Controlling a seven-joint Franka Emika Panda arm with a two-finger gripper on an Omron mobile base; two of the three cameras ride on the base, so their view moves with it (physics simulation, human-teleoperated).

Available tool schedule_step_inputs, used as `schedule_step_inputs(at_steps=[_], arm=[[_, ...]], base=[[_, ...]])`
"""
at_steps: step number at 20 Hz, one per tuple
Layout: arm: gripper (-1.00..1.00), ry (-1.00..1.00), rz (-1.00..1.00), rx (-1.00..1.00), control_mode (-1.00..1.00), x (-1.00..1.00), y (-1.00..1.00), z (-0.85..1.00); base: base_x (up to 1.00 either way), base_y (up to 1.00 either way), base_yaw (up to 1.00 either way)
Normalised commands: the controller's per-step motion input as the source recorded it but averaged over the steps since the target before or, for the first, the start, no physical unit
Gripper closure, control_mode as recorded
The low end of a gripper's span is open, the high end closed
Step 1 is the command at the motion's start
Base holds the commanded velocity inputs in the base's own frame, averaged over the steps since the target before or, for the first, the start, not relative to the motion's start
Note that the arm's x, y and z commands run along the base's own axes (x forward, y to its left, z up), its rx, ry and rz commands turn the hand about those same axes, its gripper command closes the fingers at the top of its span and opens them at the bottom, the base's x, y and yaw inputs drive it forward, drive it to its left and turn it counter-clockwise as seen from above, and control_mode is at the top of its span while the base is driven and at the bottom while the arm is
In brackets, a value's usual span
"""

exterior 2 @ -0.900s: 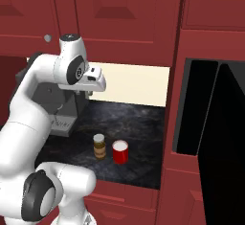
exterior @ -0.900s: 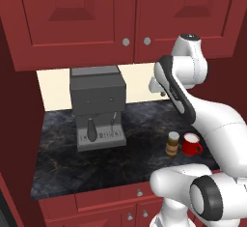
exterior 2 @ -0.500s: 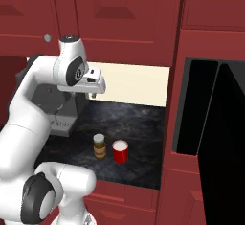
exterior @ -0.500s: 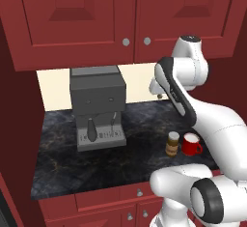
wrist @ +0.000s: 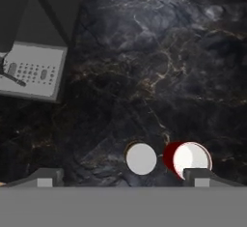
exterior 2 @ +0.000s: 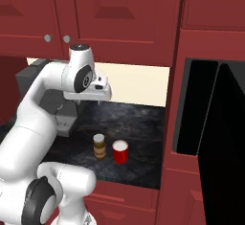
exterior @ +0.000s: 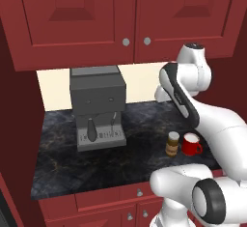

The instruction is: Pick the mug from the counter and place it inside the microwave. Then close the microwave.

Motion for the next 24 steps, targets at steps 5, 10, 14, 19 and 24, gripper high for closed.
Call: schedule_step_inputs(at_steps=[5, 10, 14, 19, 24], arm=[[-1.0, 0.07, 0.09, 0.0, -1.0, 0.0, -0.31, -0.57], [-1.0, 0.08, 0.07, 0.0, -1.0, -0.06, -0.27, -0.71], [-1.0, 0.03, 0.04, 0.0, -1.0, -0.01, -0.21, -0.74], [-1.0, 0.02, 0.06, 0.0, -1.0, 0.0, -0.2, -0.49], [-1.0, 0.01, 0.06, 0.0, -1.0, -0.12, -0.42, -0.08]], base=[[0.0, 0.0, 0.0], [0.0, 0.0, 0.0], [0.0, 0.0, 0.0], [0.0, 0.0, 0.0], [0.0, 0.0, 0.0]])
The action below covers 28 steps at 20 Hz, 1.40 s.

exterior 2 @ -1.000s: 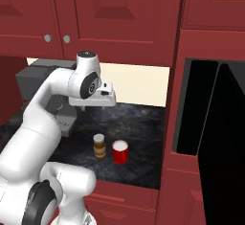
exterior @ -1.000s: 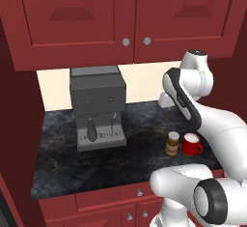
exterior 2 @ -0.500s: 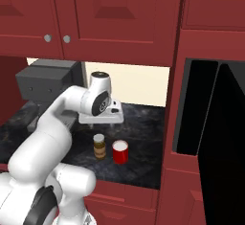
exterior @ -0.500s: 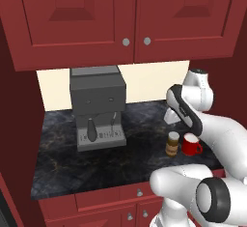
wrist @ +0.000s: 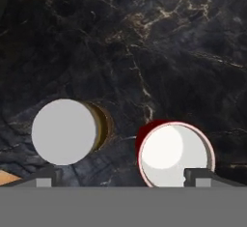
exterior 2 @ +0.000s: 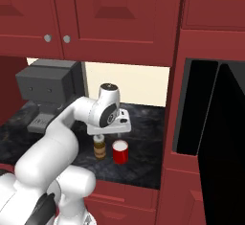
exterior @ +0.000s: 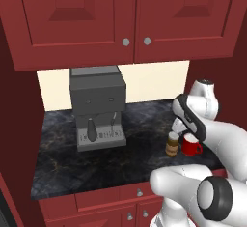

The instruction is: Pick the mug from the counter and place it inside the microwave. Then close the microwave.

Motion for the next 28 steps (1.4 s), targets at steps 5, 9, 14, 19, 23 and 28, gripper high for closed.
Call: schedule_step_inputs(at_steps=[5, 9, 14, 19, 23, 28], arm=[[-1.0, 0.0, 0.0, 0.0, -1.0, -0.03, -0.33, 0.03], [-1.0, 0.0, 0.0, 0.0, -1.0, 0.0, -0.13, -0.09], [-1.0, -0.01, 0.0, 0.0, -1.0, 0.0, -0.09, -0.16], [-1.0, -0.01, 0.0, 0.0, -1.0, -0.19, -0.01, 0.0], [-1.0, 0.0, 0.0, 0.0, -1.0, -0.12, 0.0, -0.07], [-1.0, 0.0, 0.0, 0.0, -1.0, -0.06, 0.0, -0.22]], base=[[0.0, 0.0, 0.0], [0.0, 0.0, 0.0], [0.0, 0.0, 0.0], [0.0, 0.0, 0.0], [0.0, 0.0, 0.0], [0.0, 0.0, 0.0]])
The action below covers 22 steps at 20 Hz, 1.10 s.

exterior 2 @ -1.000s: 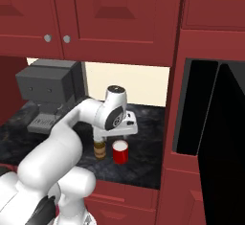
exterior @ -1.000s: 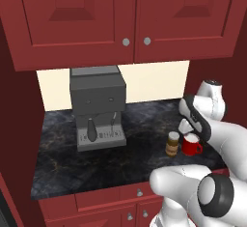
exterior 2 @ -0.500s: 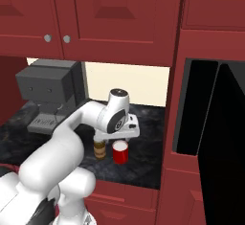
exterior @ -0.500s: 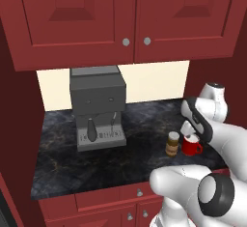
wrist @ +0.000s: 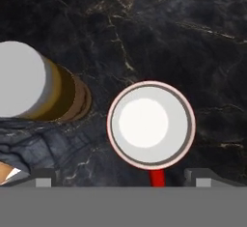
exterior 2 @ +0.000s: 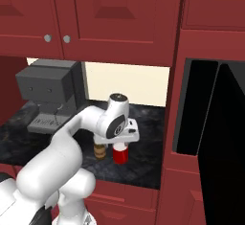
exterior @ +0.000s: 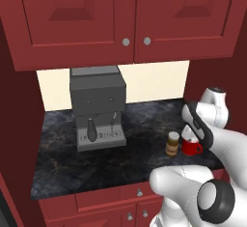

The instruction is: Pick the mug from the counter and place it inside the microwave. Then close the microwave.

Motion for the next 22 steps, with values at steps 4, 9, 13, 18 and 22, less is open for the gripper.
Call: schedule_step_inputs(at_steps=[4, 9, 13, 18, 22], arm=[[-1.0, 0.0, 0.0, 0.0, -1.0, -0.06, -0.02, -0.27], [-1.0, -0.03, 0.0, -0.02, -1.0, 0.0, -0.08, -0.11], [-1.0, -0.03, 0.0, -0.02, -1.0, 0.0, -0.11, -0.02], [-1.0, -0.02, 0.0, -0.01, -1.0, 0.0, -0.11, -0.01], [-1.0, 0.0, 0.0, 0.0, -1.0, 0.0, -0.06, -0.06]], base=[[0.0, 0.0, 0.0], [0.0, 0.0, 0.0], [0.0, 0.0, 0.0], [0.0, 0.0, 0.0], [0.0, 0.0, 0.0]])
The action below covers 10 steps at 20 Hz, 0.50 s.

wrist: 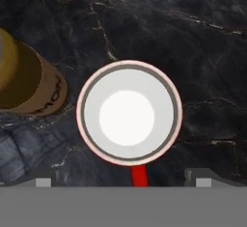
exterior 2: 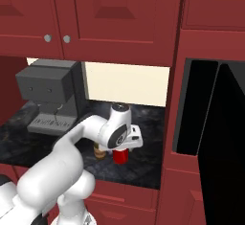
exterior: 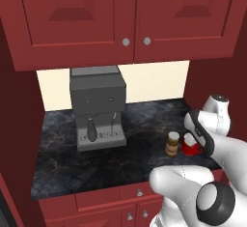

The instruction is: Pick the mug from the counter and place it inside the microwave. Then close the microwave.

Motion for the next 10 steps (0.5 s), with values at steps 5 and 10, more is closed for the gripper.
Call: schedule_step_inputs(at_steps=[5, 10], arm=[[-1.0, 0.0, 0.0, 0.0, -1.0, 0.0, -0.05, -0.17], [-1.0, 0.0, 0.0, 0.0, -1.0, 0.0, -0.07, -0.25]], base=[[0.0, 0.0, 0.0], [0.0, 0.0, 0.0]])
